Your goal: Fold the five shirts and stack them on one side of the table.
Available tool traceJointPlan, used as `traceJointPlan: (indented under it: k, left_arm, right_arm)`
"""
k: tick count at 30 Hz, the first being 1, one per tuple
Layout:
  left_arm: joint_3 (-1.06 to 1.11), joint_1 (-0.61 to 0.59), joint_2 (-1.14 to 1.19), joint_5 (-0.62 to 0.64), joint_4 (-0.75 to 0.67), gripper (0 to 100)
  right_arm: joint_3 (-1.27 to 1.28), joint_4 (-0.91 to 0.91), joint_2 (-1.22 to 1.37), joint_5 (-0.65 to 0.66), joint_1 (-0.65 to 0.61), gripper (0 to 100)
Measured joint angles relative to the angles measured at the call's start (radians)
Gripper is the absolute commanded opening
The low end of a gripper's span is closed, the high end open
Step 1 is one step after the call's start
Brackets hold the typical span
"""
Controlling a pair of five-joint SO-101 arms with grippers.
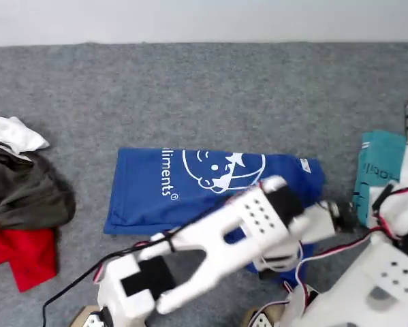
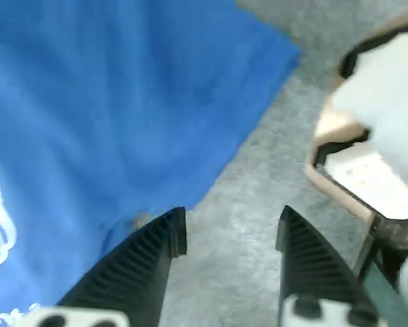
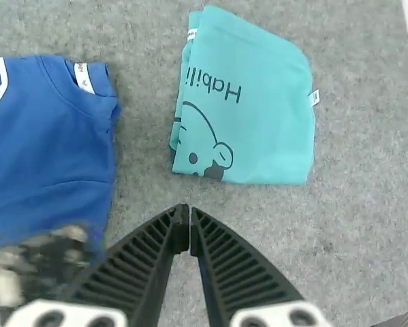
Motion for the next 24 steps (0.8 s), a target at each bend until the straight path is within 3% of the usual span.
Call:
traceJointPlan:
  k: [11, 16, 21, 24]
  left_arm:
    - [-0.026, 0.038, 0.199, 0.002, -0.120, 21]
    - [-0.026, 0.043, 0.288, 0.023, -0.198, 15]
    - [-0.028, 0.043, 0.316, 0.025, -0.215, 1]
    - [-0.029, 0.044, 0.316, -0.009, -0.215, 1]
  right_arm:
    - [0.044, 0.000, -0.078, 0.000, 0.002, 0.9]
    - [0.044, 0.000, -0.080, 0.000, 0.002, 0.9]
    - [0.044, 0.002, -0.080, 0.000, 0.002, 0.9]
    - [0.044, 0.002, -0.080, 0.000, 0.002, 0.9]
